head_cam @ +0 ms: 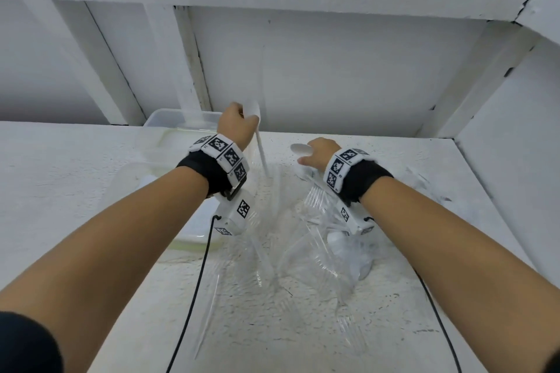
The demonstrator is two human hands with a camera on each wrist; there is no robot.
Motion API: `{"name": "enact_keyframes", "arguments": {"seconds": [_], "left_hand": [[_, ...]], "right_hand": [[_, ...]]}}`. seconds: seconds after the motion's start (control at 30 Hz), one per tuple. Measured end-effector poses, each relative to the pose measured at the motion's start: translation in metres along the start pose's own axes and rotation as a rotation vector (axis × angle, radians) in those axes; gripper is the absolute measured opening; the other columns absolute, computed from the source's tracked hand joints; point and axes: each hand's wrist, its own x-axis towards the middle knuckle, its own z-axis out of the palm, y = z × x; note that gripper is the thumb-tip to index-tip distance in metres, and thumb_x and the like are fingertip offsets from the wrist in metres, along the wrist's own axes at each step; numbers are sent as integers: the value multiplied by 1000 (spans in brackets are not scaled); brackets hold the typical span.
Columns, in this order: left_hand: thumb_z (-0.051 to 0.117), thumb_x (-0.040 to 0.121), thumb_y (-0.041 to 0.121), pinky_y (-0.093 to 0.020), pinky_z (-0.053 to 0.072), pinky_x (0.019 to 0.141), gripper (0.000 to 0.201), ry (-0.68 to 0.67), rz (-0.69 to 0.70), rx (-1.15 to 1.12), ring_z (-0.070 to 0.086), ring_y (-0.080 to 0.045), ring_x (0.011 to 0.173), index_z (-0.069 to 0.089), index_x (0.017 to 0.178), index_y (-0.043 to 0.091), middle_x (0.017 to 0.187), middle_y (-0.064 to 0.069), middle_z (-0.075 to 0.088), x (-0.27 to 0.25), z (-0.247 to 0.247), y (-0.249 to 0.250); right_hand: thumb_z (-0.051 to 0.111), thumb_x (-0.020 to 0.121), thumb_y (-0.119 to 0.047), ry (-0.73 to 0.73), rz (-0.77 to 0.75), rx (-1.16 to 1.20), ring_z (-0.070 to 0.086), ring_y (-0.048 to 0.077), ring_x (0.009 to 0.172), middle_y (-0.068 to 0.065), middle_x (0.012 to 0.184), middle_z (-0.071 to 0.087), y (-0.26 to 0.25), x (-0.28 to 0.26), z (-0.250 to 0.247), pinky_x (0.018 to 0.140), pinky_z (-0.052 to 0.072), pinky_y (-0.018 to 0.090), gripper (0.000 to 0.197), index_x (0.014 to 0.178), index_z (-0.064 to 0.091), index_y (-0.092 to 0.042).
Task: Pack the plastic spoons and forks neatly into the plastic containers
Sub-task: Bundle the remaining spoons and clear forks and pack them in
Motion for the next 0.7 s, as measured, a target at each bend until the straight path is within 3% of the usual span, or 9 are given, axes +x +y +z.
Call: {"name": "enact_keyframes", "arguments": {"seconds": [0.07, 0.1, 0.2, 0.3, 0.43, 0.57, 0.63, 0.7], "left_hand": [[49, 85, 21, -45, 51, 81, 15, 24, -44, -92, 51, -23, 75, 55, 85, 8, 79, -9, 52, -1, -8, -2], [48, 84, 21, -45, 52, 81, 15, 21, -74, -148, 53, -23, 73, 56, 84, 8, 75, -7, 53, -2, -9, -3], [40, 92, 12, -34, 54, 69, 20, -34, -174, -308, 59, -17, 67, 51, 108, 8, 78, -3, 54, -10, -9, -7], [35, 94, 11, -32, 54, 62, 18, -58, -172, -300, 59, -18, 59, 44, 110, 13, 72, -7, 57, -18, -8, -12], [40, 94, 17, -25, 39, 47, 17, -41, -185, -246, 42, -16, 53, 46, 108, 8, 66, -4, 44, -13, 3, -17], [56, 86, 8, -26, 31, 52, 9, -101, -206, -204, 38, -16, 55, 47, 83, 8, 68, -3, 40, -4, 23, -18], [55, 85, 3, -25, 31, 53, 9, -139, -235, -190, 38, -16, 56, 49, 92, 6, 68, -4, 41, -2, 35, -14], [56, 85, 3, -24, 32, 52, 27, -196, -260, -165, 40, -16, 58, 51, 111, 3, 68, -4, 42, -1, 49, -8]], "right_hand": [[61, 88, -32, -22, 19, -116, 57, 23, 72, 8, 85, 58, -4, 5, 9, 64, 43, 28, 26, 84, 56, -7], [59, 88, -34, -23, 22, -149, 56, 21, 64, 7, 78, 58, -5, 7, 14, 59, 43, 26, 30, 74, 53, -8], [55, 89, -34, -9, -3, -173, 50, 20, 53, 6, 65, 55, -6, 10, 25, 50, 36, 21, 38, 62, 45, -11], [60, 85, -32, -52, 26, -142, 54, 23, 61, 9, 75, 61, -11, 13, 25, 59, 43, 26, 28, 75, 57, -6], [70, 81, -25, -31, 124, 81, 55, 25, 77, 7, 80, 54, -11, 19, 13, 70, 43, 31, 27, 76, 50, -7], [67, 84, -20, 181, 114, 425, 52, 23, 82, 8, 85, 54, -8, 6, -5, 71, 45, 31, 29, 103, 57, -1], [63, 86, -18, 337, 84, 604, 51, 21, 77, 3, 72, 50, -6, -5, -16, 60, 42, 26, 17, 94, 57, -4], [58, 86, -14, 493, 69, 741, 50, 21, 73, 1, 67, 47, -2, -16, -27, 56, 41, 26, 11, 89, 56, -5]]}}
